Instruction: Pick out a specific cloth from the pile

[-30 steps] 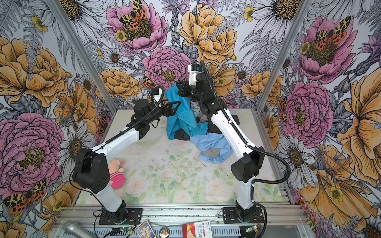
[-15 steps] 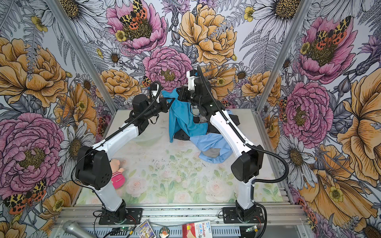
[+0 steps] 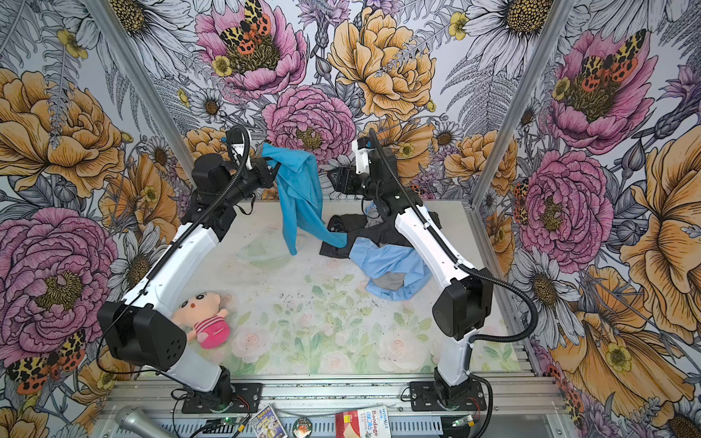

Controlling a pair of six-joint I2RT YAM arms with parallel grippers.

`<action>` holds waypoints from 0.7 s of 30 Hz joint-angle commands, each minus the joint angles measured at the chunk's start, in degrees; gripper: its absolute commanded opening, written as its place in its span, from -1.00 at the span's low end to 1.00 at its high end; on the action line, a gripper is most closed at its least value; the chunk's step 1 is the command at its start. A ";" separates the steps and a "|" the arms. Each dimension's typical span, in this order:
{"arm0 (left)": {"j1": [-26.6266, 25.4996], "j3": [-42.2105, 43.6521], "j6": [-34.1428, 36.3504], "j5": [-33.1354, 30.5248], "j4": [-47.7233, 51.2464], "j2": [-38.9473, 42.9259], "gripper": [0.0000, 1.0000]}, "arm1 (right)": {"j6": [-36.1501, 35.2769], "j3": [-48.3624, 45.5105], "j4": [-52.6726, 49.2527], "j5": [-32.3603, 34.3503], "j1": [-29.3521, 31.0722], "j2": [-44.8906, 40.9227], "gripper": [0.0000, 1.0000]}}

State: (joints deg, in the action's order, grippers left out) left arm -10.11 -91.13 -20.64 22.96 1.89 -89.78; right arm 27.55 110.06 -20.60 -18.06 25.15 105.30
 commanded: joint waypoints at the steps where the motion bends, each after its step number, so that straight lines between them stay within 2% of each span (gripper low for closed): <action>1: 2.50 -1.01 2.06 -2.51 2.67 2.39 -1.00 | -2.84 -2.20 0.90 1.29 -0.10 -4.00 0.59; 6: 7.71 1.33 3.18 -3.10 3.13 3.89 -1.00 | -3.84 -5.19 0.93 1.41 -0.32 -5.91 0.72; 13: 16.17 4.91 3.19 -3.02 1.23 3.66 -1.00 | -6.57 -9.56 0.96 3.12 -0.27 -8.33 0.80; 21: 22.13 3.13 5.55 -2.72 1.36 -0.49 -1.00 | -8.70 -11.43 0.91 4.88 -0.32 -9.60 0.84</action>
State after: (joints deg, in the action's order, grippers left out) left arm 10.61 -86.46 -17.28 20.51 4.58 -89.06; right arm 20.71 99.24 -20.58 -14.76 25.15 98.24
